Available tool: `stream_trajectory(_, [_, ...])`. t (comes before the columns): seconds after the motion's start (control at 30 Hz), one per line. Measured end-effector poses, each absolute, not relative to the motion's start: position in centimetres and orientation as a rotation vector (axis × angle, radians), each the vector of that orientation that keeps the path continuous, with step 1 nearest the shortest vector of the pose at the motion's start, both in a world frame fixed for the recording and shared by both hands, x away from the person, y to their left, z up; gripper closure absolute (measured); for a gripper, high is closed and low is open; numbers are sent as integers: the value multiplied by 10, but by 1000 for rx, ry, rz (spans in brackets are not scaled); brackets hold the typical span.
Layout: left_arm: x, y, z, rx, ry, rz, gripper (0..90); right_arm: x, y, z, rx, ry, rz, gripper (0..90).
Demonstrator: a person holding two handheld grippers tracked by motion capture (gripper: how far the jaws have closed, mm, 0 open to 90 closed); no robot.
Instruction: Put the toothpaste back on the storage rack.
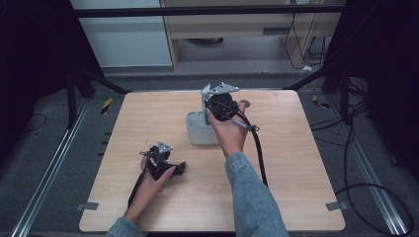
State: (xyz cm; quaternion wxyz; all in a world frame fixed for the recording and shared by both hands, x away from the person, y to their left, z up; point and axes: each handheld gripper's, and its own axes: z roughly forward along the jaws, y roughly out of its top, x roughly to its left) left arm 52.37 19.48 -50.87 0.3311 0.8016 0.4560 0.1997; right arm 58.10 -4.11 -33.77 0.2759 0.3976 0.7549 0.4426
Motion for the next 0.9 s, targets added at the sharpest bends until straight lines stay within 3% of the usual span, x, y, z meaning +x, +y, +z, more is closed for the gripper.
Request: stream_trajectory(0.9, [524, 195, -509, 2095, 1192, 522, 0, 593, -40, -371, 1138, 2080, 1138, 829])
